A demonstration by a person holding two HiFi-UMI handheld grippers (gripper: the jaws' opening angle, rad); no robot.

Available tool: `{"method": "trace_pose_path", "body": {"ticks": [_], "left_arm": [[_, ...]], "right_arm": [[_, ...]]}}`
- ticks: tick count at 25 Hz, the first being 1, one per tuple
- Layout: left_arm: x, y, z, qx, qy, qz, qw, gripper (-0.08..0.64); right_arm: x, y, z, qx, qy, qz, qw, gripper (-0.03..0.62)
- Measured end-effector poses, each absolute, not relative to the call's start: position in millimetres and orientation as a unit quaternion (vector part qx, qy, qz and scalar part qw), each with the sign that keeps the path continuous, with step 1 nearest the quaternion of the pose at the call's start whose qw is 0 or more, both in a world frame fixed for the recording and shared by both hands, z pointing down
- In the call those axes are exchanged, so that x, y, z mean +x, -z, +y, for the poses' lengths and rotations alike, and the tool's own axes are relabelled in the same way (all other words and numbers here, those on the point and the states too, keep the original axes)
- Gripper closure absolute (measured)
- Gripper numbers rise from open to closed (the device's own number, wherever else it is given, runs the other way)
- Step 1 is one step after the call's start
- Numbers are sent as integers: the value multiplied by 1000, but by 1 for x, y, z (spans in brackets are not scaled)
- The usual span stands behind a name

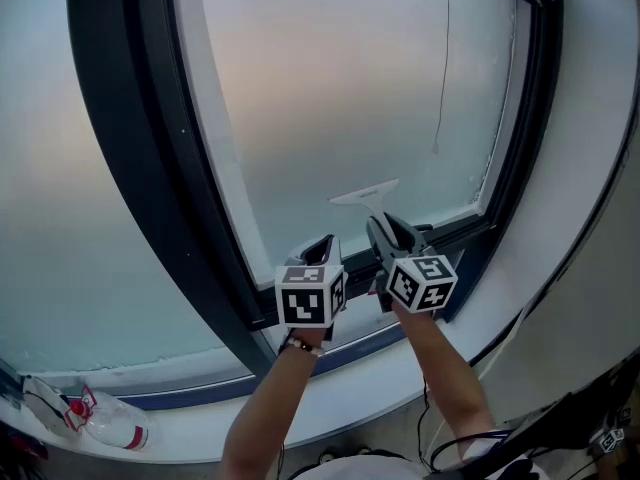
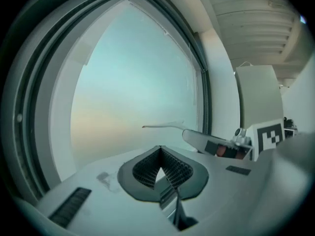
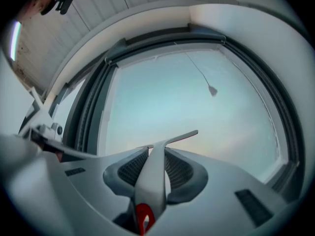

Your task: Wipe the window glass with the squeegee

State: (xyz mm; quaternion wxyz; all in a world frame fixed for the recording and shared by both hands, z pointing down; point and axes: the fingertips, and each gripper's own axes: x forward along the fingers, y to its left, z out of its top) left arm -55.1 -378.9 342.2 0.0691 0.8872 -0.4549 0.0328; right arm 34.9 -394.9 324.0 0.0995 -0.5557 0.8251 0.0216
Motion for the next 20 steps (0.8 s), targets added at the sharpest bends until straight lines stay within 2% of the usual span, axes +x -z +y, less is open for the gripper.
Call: {"method": "trace_pose_path", "body": {"ticks": [10,15,20], "left_arm": [[-20,-218,-396,899,5,-438,-29,560],[11,-175,-407,890,30,-453,-45,560],[27,-131,-419,876,49,-475,-69,560]], "right_arm": [[81,-112,-396,-532,-110,815,202,500],[98,-22,-399,-485,-114,829,254,500],[109,59,-406,-465,-150,829,272,500]]}}
